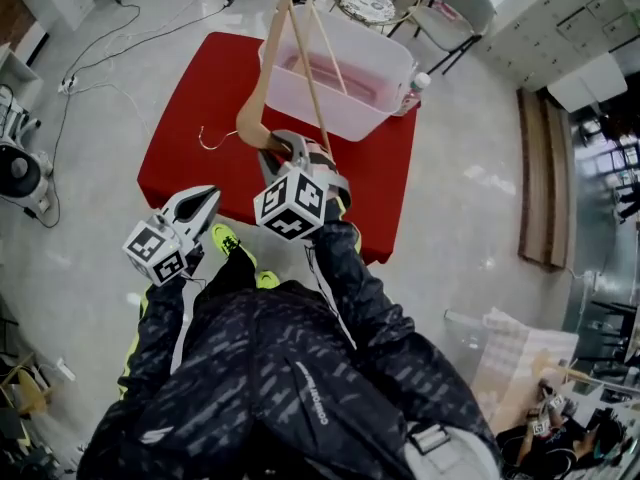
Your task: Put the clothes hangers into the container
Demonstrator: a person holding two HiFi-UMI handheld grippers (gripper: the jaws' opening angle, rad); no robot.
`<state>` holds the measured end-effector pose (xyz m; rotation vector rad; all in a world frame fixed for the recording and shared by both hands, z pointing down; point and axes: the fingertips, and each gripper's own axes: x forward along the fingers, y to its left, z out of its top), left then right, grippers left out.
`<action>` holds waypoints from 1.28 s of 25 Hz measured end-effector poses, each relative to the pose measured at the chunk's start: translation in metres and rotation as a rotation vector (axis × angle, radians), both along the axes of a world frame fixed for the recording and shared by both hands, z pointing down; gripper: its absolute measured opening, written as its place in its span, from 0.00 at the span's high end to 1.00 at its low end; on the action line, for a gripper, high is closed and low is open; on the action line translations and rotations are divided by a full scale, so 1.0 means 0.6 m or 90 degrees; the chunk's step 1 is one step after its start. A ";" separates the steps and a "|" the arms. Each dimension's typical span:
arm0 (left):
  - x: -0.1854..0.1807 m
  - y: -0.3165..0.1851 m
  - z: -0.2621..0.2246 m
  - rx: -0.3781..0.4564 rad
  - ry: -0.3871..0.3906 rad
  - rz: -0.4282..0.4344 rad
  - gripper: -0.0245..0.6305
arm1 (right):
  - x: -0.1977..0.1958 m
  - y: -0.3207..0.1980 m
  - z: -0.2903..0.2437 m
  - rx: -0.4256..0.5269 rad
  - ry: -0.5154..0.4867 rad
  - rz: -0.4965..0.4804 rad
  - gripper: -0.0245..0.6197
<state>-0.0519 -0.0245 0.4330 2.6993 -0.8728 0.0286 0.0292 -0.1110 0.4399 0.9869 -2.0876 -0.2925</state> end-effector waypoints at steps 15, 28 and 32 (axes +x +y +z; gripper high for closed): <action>0.079 0.018 -0.037 0.021 0.008 0.065 0.94 | 0.129 0.018 -0.077 0.064 0.021 0.088 0.74; 0.152 -0.088 -0.038 0.001 0.014 0.170 0.94 | 0.228 -0.087 -0.115 0.077 0.092 0.169 0.74; 0.168 -0.126 -0.041 0.002 0.016 0.193 0.94 | 0.250 -0.119 -0.111 0.067 0.104 0.186 0.74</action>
